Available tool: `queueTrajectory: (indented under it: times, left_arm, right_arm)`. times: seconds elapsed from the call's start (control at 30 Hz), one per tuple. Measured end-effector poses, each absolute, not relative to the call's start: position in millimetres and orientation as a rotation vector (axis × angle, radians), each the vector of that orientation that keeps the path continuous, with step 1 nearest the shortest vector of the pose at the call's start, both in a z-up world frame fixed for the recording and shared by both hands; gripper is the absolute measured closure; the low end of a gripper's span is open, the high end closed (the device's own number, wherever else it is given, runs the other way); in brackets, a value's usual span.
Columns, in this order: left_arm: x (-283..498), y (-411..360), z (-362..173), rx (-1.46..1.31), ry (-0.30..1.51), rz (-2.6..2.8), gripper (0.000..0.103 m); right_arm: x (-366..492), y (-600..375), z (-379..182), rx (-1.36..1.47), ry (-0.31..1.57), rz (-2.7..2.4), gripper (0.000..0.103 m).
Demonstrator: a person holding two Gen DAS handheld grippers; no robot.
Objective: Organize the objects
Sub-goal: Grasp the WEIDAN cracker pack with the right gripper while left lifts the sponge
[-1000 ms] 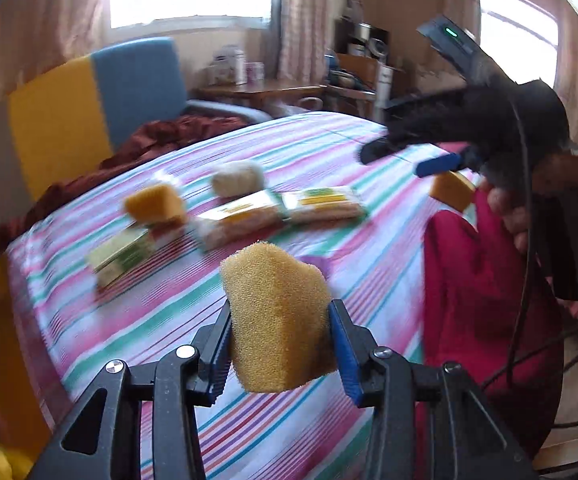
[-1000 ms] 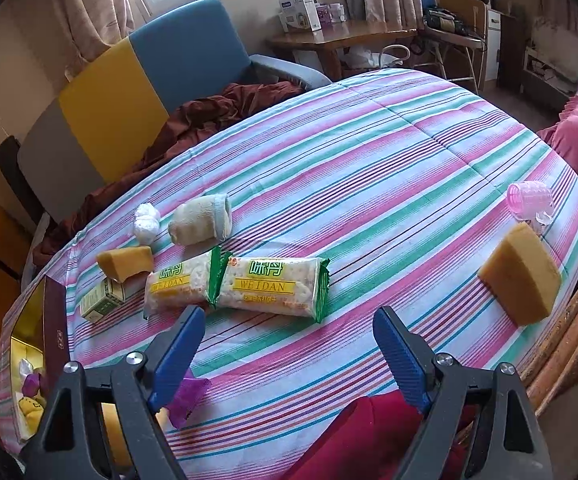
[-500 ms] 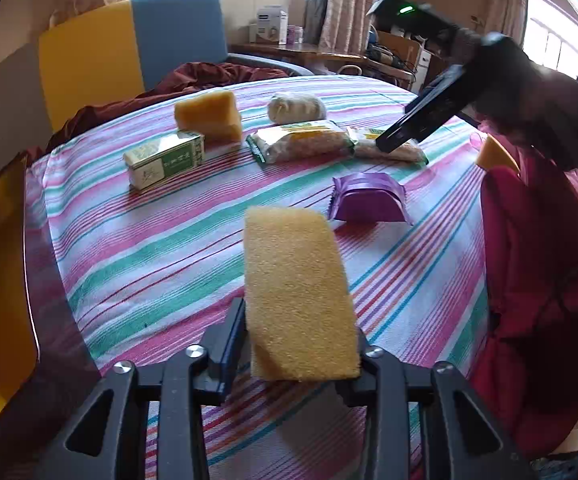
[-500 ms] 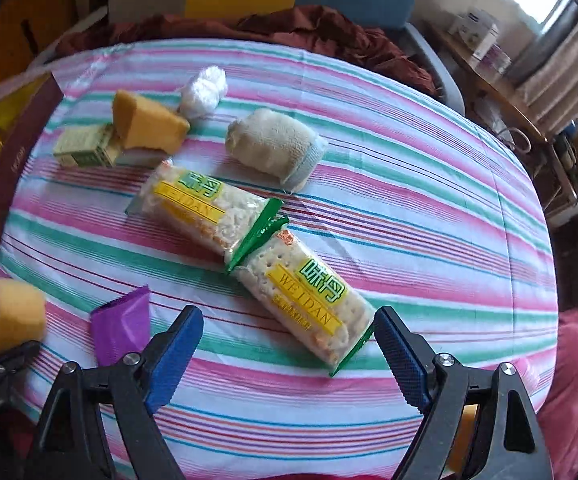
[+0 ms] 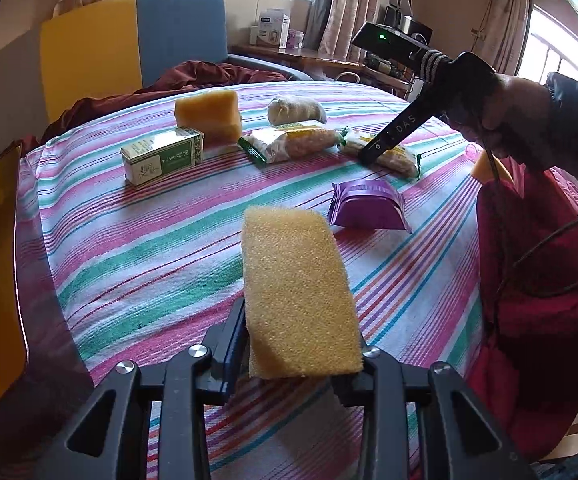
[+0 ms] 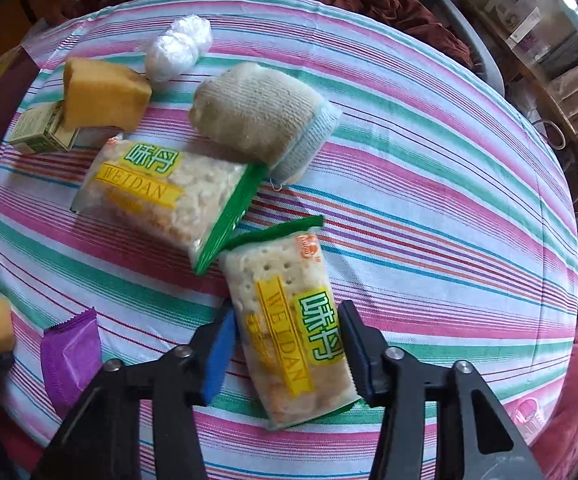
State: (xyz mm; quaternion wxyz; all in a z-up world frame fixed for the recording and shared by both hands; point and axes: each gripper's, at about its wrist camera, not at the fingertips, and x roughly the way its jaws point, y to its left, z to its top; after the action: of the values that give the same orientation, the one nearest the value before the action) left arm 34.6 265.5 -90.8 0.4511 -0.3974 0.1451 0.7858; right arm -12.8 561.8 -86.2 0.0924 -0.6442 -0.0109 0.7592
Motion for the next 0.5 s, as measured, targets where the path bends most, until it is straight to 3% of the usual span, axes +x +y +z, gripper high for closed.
queueTrajectory:
  times: [0.23, 0.5]
  left_arm:
    - [36, 259, -82, -0.982, 0.343, 1.959, 0.071]
    - [38, 230, -37, -0.887, 0.252, 2.063, 0.071]
  right_arm:
    - [3, 556, -61, -1.784, -0.015, 2.196, 0.055]
    - [9, 498, -3, -1.489, 0.135, 2.524, 0.055]
